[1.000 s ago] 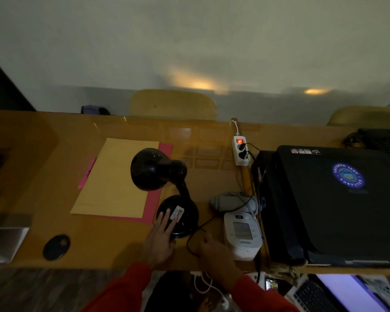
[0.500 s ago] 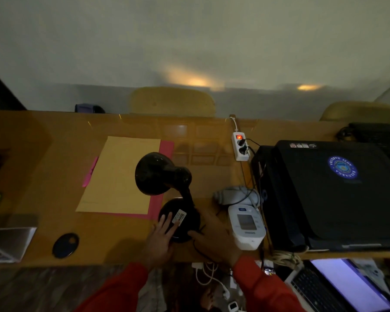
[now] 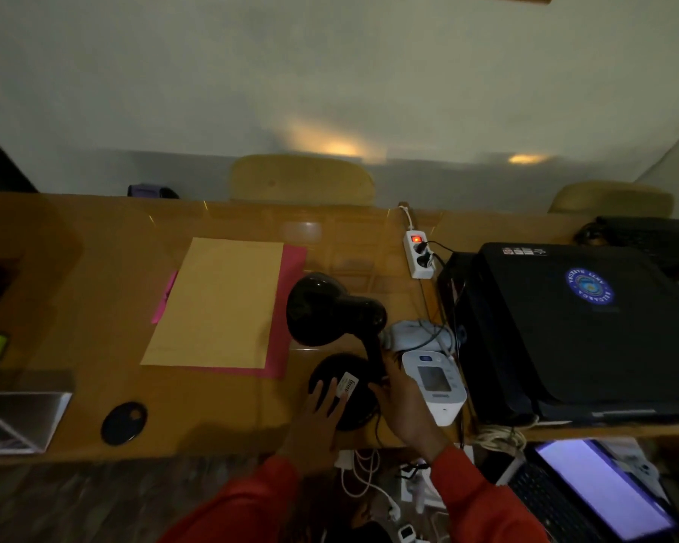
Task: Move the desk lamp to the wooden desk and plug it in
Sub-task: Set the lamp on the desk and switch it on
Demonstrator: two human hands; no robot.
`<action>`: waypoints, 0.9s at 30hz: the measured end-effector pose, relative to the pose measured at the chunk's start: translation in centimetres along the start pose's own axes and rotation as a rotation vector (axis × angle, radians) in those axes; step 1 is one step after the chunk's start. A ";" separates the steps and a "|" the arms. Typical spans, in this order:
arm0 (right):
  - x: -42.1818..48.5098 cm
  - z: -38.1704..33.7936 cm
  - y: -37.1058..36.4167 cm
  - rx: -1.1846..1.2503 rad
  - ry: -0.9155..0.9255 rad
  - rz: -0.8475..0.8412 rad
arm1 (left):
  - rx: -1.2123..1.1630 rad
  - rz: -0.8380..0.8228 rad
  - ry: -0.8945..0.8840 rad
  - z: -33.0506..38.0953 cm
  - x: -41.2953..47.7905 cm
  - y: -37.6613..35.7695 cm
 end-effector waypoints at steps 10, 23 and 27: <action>-0.3 -0.2 1.6 0.069 -0.052 -0.024 | -0.001 0.061 0.022 0.3 1.2 1.3; 0.0 -10.3 5.6 0.184 0.251 0.161 | 0.015 0.016 -0.006 0.1 0.9 1.3; 0.1 -10.1 5.5 0.176 0.258 0.178 | 0.002 0.015 0.004 0.2 0.7 1.4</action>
Point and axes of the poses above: each hand's wrist, its own x-axis towards the middle knuckle, its own y-axis out of the back of the hand, z = x × y, the point moved 8 cm from there along x, towards the middle knuckle, and after that the axes turned 13 degrees about -y, right-handed, at the moved point
